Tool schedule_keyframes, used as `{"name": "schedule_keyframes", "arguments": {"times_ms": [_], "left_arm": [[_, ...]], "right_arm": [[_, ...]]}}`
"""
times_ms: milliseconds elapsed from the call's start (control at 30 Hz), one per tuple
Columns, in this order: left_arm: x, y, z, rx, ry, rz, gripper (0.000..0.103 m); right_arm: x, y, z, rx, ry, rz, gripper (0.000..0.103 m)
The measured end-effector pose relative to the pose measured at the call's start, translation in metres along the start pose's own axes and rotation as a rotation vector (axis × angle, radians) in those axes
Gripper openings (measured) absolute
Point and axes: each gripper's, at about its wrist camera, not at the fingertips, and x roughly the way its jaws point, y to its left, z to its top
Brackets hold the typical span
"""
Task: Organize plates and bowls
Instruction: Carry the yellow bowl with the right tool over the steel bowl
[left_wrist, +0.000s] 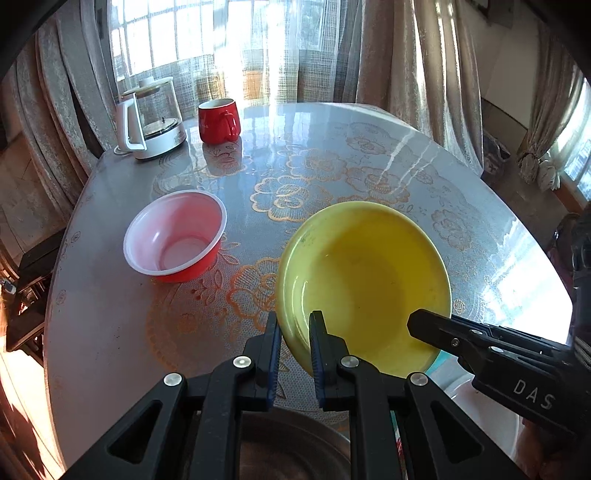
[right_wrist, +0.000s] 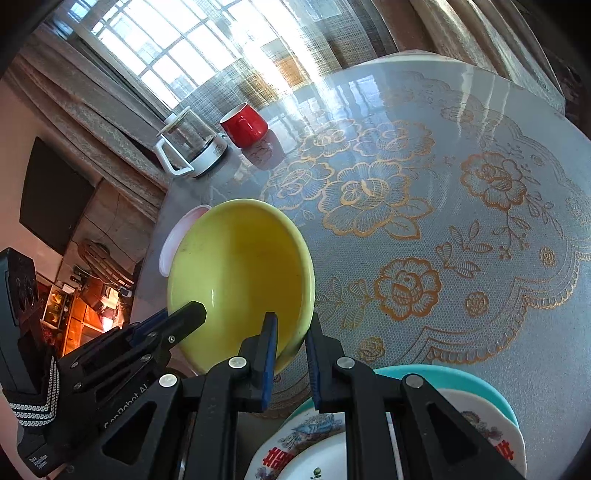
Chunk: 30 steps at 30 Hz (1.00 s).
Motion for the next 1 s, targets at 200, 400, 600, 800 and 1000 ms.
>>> {"name": "schedule_keyframes", "arguments": {"times_ms": [200,400,600,800,1000], "left_arm": [[-0.012,0.005,-0.015,-0.014,-0.018,-0.01,0.015],[-0.025,0.011,-0.029,-0.028,-0.036,-0.013,0.015],[-0.039,0.016,-0.045,-0.026,-0.068,0.002,0.016],[-0.05,0.028,-0.057,-0.045,-0.082,0.0,0.016],[-0.059,0.035,-0.069,-0.05,-0.1,0.02,0.016]], "right_arm": [[-0.006,0.005,-0.014,0.01,-0.002,0.02,0.015],[-0.013,0.01,-0.03,0.012,-0.015,0.038,0.015],[-0.02,0.016,-0.044,0.023,-0.028,0.073,0.015],[-0.02,0.028,-0.054,0.011,-0.029,0.083,0.015],[-0.021,0.041,-0.064,-0.011,-0.033,0.086,0.015]]}}
